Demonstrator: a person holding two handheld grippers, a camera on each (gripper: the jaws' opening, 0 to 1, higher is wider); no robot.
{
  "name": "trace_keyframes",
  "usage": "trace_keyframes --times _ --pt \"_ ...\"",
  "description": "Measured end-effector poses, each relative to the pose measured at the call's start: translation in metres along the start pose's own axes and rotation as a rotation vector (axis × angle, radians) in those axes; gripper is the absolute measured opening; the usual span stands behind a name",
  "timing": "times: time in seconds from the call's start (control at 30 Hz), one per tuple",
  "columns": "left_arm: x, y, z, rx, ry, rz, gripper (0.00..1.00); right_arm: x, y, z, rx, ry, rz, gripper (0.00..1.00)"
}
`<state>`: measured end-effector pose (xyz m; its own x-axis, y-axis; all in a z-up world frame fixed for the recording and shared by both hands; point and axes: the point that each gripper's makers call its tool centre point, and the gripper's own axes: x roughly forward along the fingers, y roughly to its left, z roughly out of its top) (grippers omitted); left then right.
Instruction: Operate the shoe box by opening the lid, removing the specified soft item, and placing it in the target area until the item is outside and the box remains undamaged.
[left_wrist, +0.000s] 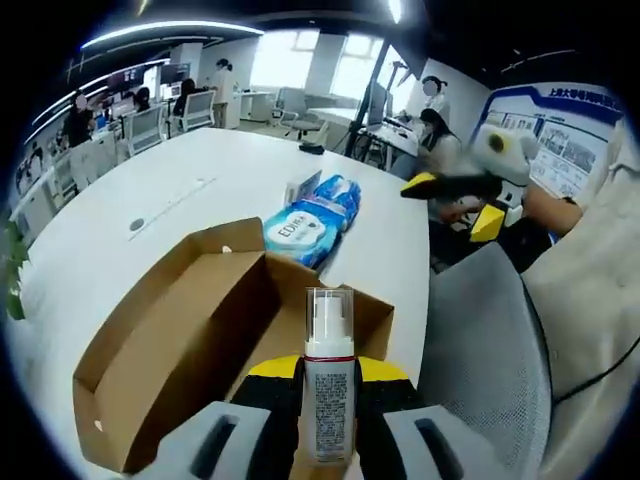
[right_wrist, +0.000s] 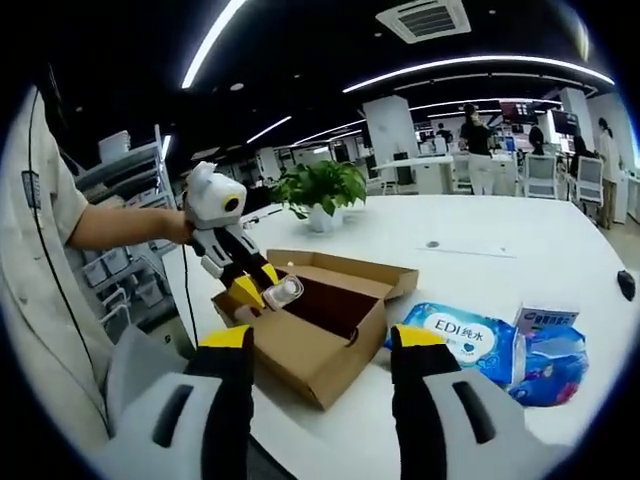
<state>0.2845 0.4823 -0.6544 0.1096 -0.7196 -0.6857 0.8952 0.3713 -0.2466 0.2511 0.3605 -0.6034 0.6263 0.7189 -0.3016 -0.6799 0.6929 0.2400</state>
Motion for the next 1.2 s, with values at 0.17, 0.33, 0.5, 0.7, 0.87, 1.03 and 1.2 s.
trace_keyframes --times 0.17,0.33,0.5,0.7,0.87,1.03,1.2 --pt "0.0 -0.015 0.009 -0.01 -0.053 -0.034 0.19 0.007 0.008 0.003 0.018 -0.015 0.028 0.47" --pt "0.001 -0.031 0.019 -0.019 -0.118 -0.066 0.19 0.013 0.015 0.005 0.017 -0.02 0.053 0.45" --pt "0.0 -0.045 0.029 -0.033 -0.189 -0.103 0.19 0.02 0.024 0.007 0.028 -0.03 0.084 0.4" --pt "0.002 -0.062 0.04 -0.056 -0.267 -0.147 0.19 0.025 0.033 0.01 0.036 -0.041 0.118 0.37" --pt "0.002 -0.071 0.044 -0.046 -0.316 -0.16 0.19 0.027 0.038 0.011 0.021 -0.04 0.137 0.33" --pt "0.002 -0.08 0.043 -0.046 -0.348 -0.191 0.19 0.029 0.051 0.016 0.031 -0.061 0.197 0.27" --pt "0.0 -0.088 0.042 -0.042 -0.377 -0.229 0.19 0.032 0.06 0.019 0.034 -0.066 0.233 0.24"
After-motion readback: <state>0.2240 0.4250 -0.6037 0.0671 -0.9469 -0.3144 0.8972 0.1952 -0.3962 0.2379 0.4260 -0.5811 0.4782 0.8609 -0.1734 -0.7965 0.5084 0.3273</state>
